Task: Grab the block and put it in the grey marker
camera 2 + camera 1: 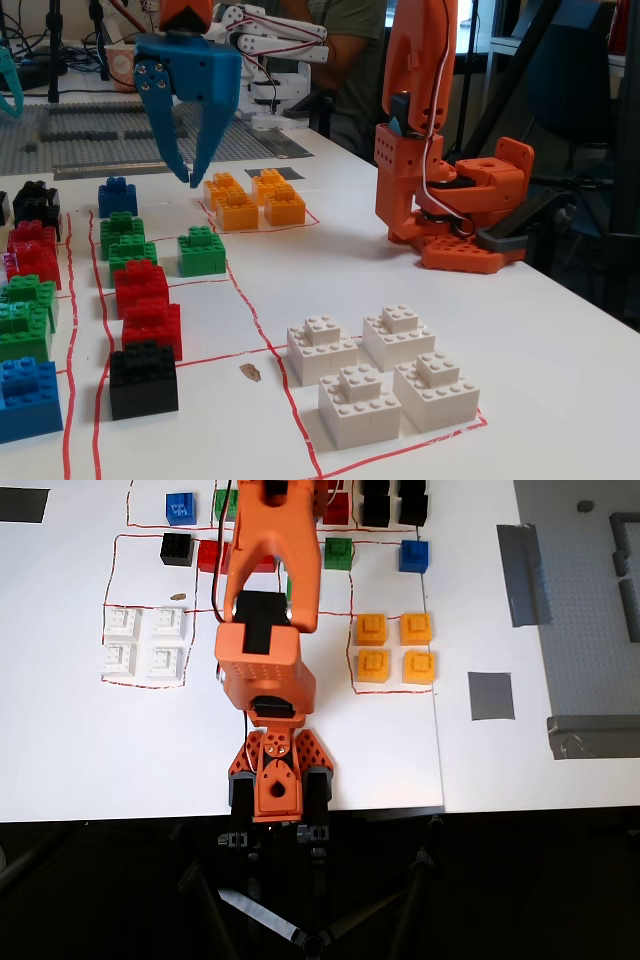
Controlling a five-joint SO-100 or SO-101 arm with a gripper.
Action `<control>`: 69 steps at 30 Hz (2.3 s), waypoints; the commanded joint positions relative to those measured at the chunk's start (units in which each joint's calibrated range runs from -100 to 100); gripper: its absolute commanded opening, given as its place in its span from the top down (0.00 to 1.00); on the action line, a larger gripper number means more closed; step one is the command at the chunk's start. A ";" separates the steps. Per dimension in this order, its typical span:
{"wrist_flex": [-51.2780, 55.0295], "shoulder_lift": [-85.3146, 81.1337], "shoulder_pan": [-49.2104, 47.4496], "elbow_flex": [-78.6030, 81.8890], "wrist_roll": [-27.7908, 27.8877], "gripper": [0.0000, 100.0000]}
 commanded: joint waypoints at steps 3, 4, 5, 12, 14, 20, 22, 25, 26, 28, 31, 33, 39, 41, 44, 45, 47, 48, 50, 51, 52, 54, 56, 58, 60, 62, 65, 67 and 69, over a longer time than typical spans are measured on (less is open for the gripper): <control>1.94 -2.16 7.32 -6.76 4.20 1.00; 2.27 -2.07 8.66 -7.13 5.08 1.00; 2.43 -2.07 10.15 -7.40 5.91 1.00; 3.24 -0.52 19.14 -11.39 12.41 1.00; 3.41 0.43 21.22 -13.03 14.11 1.00; 3.16 4.23 25.63 -17.93 17.34 0.92; 3.16 5.79 26.71 -19.75 17.92 0.90; 2.84 7.94 27.79 -21.47 18.66 0.87; 2.67 8.63 27.96 -21.83 18.85 0.85; 2.51 9.84 28.37 -22.56 19.24 0.83; 1.94 11.74 28.87 -24.19 19.34 0.81; 1.61 12.61 29.29 -25.37 19.68 0.81; -0.26 15.89 31.12 -28.55 20.81 0.82; -0.59 17.44 31.87 -29.73 21.25 0.83; -1.57 19.43 32.95 -30.82 21.83 0.83; -1.90 20.12 33.28 -31.28 21.98 0.83; -2.55 21.42 33.95 -32.09 22.32 0.83; -2.88 22.11 34.28 -32.46 22.47 0.83; -3.69 23.49 34.78 -33.27 22.86 0.83; -3.94 24.09 34.95 -33.82 23.00 0.82; -4.18 24.70 35.11 -34.27 23.15 0.82; -4.67 25.73 35.36 -35.36 23.30 0.81; -4.92 26.68 35.44 -36.27 23.49 0.80; -5.40 27.29 35.44 -36.72 23.64 0.79; -5.73 27.63 35.28 -36.99 23.74 0.78; -5.89 27.89 34.78 -36.99 23.83 0.76; -5.89 28.24 33.95 -36.72 23.83 0.72; -6.14 28.50 33.36 -36.27 23.64 0.70; -6.47 28.50 32.87 -35.81 23.39 0.69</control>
